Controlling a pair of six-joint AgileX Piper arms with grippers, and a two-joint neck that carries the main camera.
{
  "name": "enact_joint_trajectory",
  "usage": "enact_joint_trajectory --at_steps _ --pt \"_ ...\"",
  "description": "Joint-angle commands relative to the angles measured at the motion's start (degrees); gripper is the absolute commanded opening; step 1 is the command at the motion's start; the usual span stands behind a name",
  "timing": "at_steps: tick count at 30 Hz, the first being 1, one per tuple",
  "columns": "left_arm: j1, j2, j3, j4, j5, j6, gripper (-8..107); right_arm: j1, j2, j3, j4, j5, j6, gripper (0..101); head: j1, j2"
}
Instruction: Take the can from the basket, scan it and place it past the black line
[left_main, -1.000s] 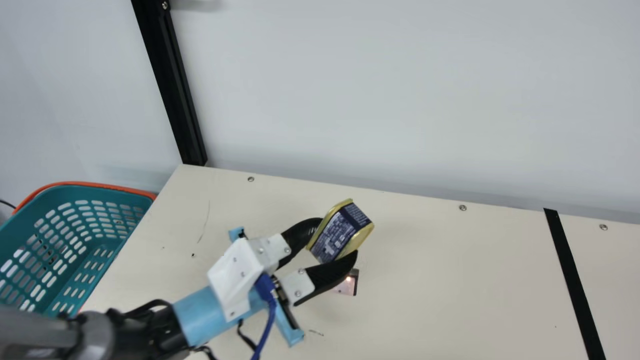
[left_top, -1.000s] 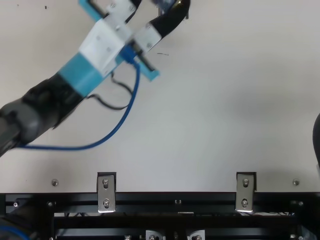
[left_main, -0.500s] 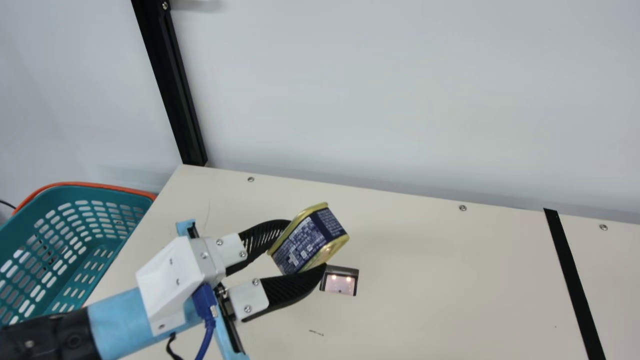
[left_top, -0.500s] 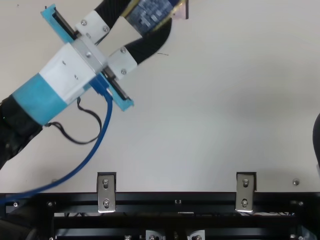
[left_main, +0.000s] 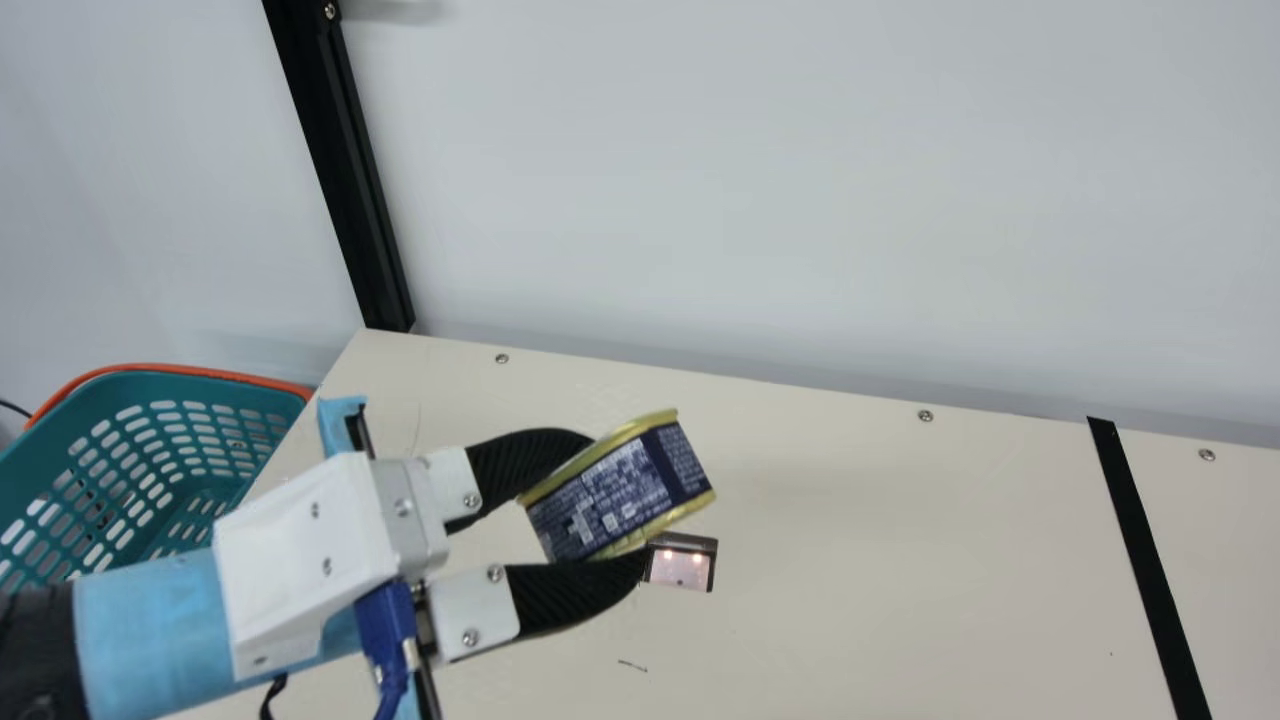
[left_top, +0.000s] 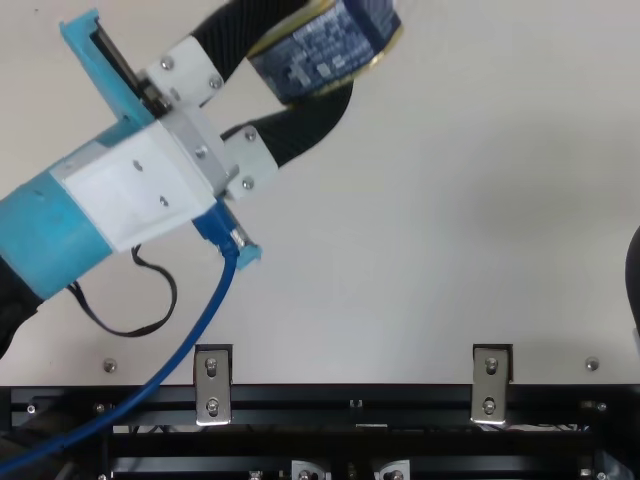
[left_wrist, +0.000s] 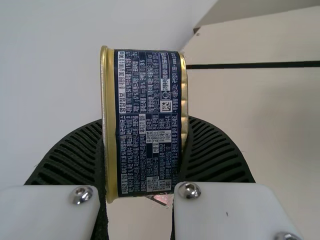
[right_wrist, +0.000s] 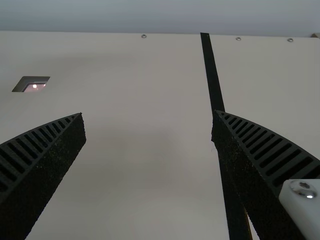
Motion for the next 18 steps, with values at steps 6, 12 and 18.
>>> enact_joint_trajectory --at_steps 6,12,18 --pt "0.4 0.1 1.0 17.1 -1.5 -6.7 10 0.0 0.0 0.0 0.0 0.0 0.0 101 -1.8 -0.2" --pt "-2.8 1.7 3.8 17.1 1.2 -2.8 10 0.0 0.0 0.0 0.0 0.0 0.0 101 -1.8 -0.2" --pt "-6.0 3.4 6.3 17.1 4.0 -0.5 10 0.0 0.0 0.0 0.0 0.0 0.0 101 -1.8 -0.2"
